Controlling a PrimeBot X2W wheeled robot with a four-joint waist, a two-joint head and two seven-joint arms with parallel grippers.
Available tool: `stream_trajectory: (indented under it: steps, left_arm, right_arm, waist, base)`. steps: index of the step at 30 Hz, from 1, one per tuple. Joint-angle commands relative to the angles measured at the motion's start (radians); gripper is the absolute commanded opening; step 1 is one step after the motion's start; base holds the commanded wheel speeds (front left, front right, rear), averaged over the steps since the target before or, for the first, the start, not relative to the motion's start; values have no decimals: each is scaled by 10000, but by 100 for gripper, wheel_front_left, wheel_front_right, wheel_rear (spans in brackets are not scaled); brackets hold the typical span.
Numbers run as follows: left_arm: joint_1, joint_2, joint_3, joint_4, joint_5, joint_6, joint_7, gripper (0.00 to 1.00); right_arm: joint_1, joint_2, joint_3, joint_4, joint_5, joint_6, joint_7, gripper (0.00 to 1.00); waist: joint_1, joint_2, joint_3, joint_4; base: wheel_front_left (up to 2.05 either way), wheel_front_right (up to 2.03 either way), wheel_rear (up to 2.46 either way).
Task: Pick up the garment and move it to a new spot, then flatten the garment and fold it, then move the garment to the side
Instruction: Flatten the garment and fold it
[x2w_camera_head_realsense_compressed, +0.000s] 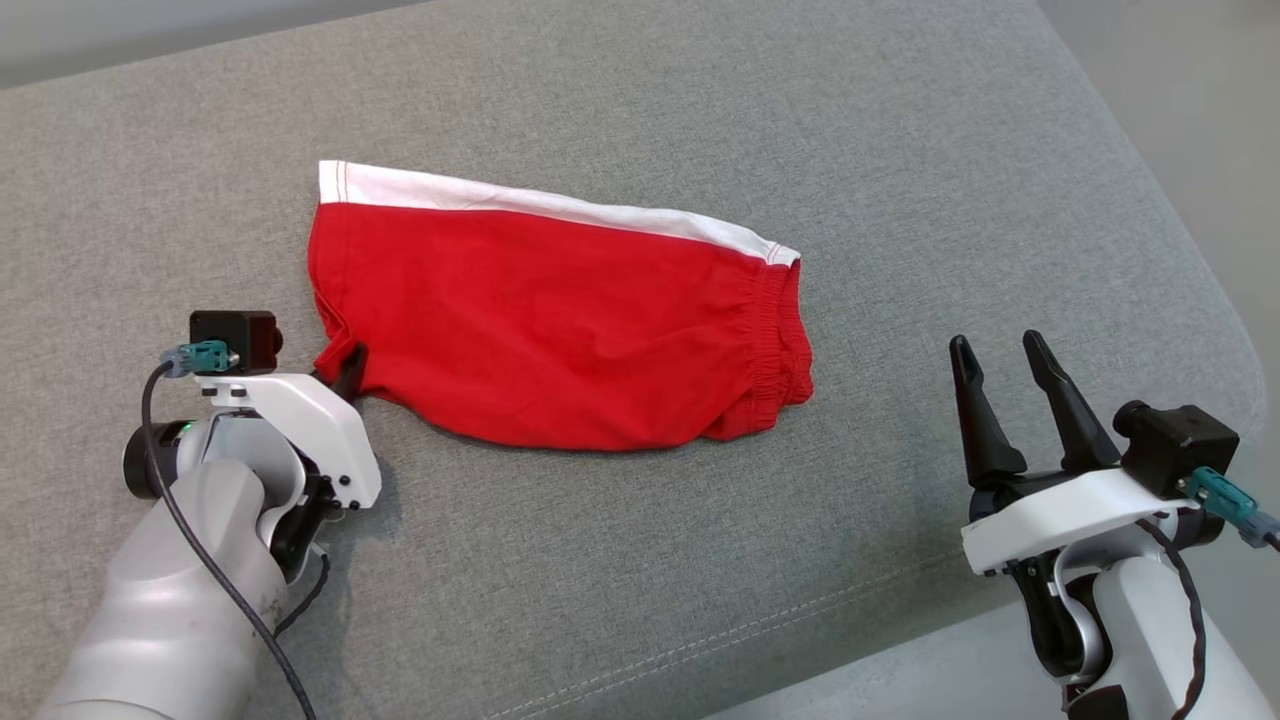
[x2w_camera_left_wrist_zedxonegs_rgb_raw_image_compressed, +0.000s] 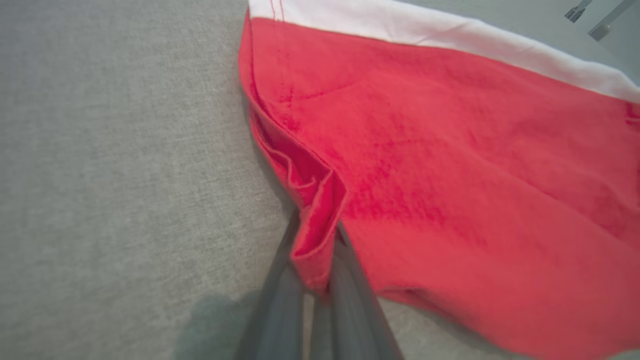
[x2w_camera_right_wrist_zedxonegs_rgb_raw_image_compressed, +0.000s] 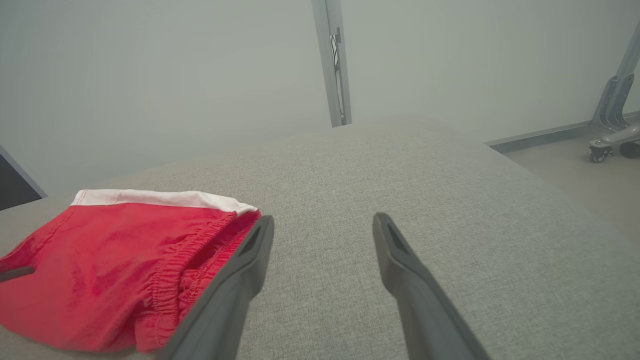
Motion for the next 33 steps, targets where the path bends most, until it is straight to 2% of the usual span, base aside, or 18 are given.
stream_trajectory:
  steps: [1, 8, 15, 20, 21, 33]
  left_arm:
    - [9, 69, 62, 55, 10, -9, 164, 0]
    - [0, 64, 101, 410, -15, 116, -871, 0]
    - [358, -326, 357, 605, -164, 372, -1642, 0]
    - [672, -615, 451, 511, -153, 504, -1776, 0]
    - [836, -758, 533, 407, -150, 575, -1802, 0]
    - [2000, -1238, 966, -793, 457, 998, -1819, 0]
  right_arm:
    - [-48, -29, 210, -180, 80, 14, -103, 100]
    - [88, -69, 207, -105, 210, 14, -103, 100]
    - [124, -228, 304, -74, 308, 14, -103, 100]
    - [73, -296, 362, -21, 275, 14, -103, 100]
    - [62, -341, 379, 20, 284, 14, -103, 100]
    - [113, -537, 402, 225, 262, 14, -103, 100]
  waist:
    - [0, 0, -21, 30]
    - [0, 0, -296, 293]
    - [0, 0, -749, 1072]
    - [0, 0, -983, 1658]
    - [0, 0, -1067, 1954]
    - [0, 0, -1372, 3167]
  base:
    - [0, 0, 0]
    - [0, 0, 0]
    - [0, 0, 0]
    - [0, 0, 0]
    - [0, 0, 0]
    - [0, 0, 0]
